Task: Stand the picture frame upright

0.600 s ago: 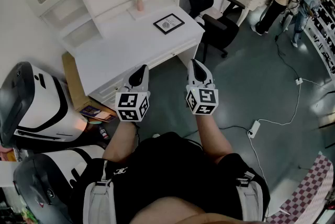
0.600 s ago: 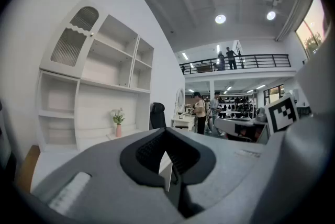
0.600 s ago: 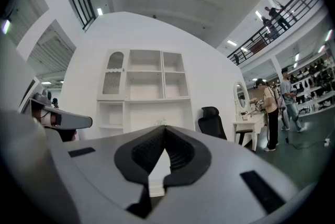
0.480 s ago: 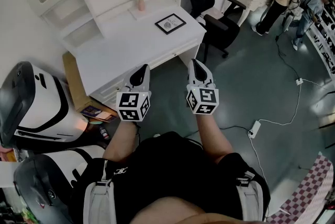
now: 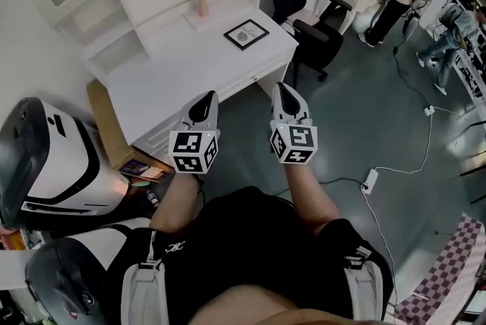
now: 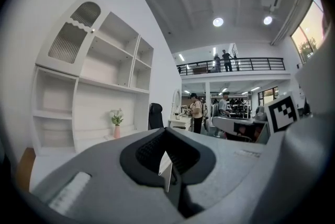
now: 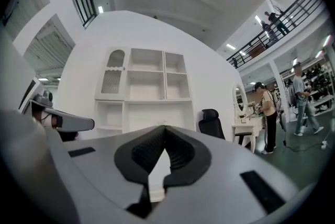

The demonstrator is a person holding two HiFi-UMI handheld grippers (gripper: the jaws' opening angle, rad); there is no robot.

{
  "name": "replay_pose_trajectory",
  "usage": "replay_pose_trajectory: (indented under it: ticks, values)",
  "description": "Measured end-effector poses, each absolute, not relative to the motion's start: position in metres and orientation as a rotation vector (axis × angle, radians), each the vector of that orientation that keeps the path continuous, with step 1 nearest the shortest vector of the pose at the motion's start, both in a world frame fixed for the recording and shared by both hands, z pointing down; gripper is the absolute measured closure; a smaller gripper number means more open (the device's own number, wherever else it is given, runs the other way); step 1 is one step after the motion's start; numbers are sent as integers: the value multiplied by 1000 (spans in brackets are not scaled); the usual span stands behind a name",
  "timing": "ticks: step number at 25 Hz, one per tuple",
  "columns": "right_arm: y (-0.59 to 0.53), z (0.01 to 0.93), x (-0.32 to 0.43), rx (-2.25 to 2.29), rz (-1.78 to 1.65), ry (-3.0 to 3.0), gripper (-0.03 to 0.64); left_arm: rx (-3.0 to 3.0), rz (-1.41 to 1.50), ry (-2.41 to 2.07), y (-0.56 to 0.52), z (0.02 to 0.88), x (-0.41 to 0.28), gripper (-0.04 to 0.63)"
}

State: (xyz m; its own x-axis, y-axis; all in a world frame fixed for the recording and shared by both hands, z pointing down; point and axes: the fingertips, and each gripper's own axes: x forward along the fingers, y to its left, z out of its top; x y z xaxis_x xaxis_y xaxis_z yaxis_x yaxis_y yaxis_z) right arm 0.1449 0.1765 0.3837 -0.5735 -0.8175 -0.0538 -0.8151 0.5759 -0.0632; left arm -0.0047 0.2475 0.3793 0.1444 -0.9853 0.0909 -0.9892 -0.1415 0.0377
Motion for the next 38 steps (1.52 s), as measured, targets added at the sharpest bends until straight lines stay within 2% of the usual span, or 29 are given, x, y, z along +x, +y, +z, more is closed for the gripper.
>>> replay_pose_trajectory:
  ticks: [22, 38]
  values:
    - [200, 372, 103, -1485, 37, 2672, 615, 2372, 35, -1942, 266, 382, -49, 580]
    - [109, 390, 87, -1478, -9, 2671, 615, 2352, 91, -1975, 183, 392, -69, 580]
